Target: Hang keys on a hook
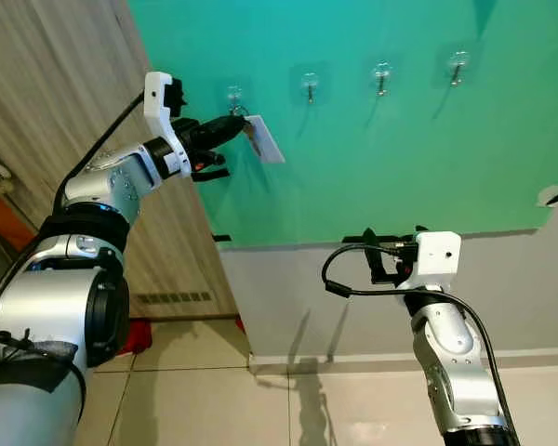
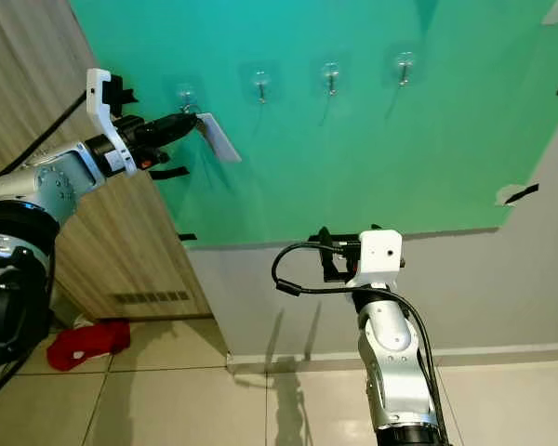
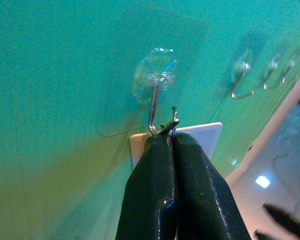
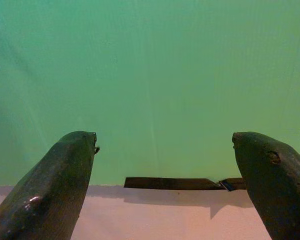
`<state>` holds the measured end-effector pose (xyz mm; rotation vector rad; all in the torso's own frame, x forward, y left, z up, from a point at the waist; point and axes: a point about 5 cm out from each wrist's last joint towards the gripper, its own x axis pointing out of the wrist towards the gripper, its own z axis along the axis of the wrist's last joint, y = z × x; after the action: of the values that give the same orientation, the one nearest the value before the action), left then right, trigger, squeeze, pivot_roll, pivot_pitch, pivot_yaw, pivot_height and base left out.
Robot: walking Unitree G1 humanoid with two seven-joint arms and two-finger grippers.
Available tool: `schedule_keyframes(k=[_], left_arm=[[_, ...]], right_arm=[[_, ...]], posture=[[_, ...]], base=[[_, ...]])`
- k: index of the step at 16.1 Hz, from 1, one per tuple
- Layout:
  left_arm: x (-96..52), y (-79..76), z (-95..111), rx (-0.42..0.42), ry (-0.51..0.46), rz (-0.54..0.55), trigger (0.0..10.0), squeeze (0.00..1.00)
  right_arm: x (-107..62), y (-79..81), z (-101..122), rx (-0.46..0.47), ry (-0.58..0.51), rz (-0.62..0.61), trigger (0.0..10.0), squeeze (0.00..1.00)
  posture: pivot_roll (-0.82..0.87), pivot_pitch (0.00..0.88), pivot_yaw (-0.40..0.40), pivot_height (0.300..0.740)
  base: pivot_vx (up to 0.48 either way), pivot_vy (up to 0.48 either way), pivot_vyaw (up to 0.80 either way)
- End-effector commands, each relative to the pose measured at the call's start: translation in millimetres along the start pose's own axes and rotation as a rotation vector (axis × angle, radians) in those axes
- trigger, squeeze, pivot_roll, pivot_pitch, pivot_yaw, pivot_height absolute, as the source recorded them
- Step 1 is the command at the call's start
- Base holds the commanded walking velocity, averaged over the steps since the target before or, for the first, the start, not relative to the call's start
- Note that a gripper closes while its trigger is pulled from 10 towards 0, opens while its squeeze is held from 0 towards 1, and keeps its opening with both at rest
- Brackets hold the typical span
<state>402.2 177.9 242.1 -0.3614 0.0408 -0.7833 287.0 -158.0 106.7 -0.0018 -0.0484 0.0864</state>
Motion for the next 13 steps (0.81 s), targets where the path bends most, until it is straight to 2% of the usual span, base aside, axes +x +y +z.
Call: schedule_keyframes(k=[1, 3, 4, 6, 9, 13], left_arm=[[-5.1, 3.6, 20, -0.034, -0.090, 0.043, 10.0, 0.00], [-5.7, 5.9, 16, -0.126, -0.111, 0.064, 10.0, 0.00], [-5.7, 6.2, 16, -0.139, -0.113, 0.068, 10.0, 0.00], [-5.1, 8.4, 3, -0.221, -0.106, 0.099, 10.0, 0.00], [-7.4, 10.7, -3, -0.262, -0.116, 0.116, 10.0, 0.00], [-13.3, 12.2, -8, -0.271, -0.132, 0.112, 10.0, 0.00]], right_arm=[[2.1, 4.0, 7, 0.010, -0.025, 0.017, 10.0, 0.00], [2.1, 3.3, 8, 0.011, -0.024, 0.017, 10.0, 0.00], [2.0, 3.2, 7, 0.012, -0.023, 0.017, 10.0, 0.00], [0.6, 3.6, 7, 0.019, -0.019, 0.015, 10.0, 0.00], [-1.8, 3.2, 6, 0.026, -0.012, 0.013, 10.0, 0.00], [-3.2, 2.5, 5, 0.023, -0.006, 0.017, 10.0, 0.00]], posture=[[-0.17, 0.000, 0.139, 0.740], [-0.17, 0.000, 0.142, 0.740], [-0.17, 0.000, 0.142, 0.740], [-0.17, 0.000, 0.147, 0.740], [-0.17, 0.000, 0.149, 0.740], [-0.17, 0.000, 0.147, 0.740]], base=[[0.000, 0.000, 0.00], [0.000, 0.000, 0.00], [0.000, 0.000, 0.00], [0.000, 0.000, 0.00], [0.000, 0.000, 0.00], [0.000, 0.000, 0.00]])
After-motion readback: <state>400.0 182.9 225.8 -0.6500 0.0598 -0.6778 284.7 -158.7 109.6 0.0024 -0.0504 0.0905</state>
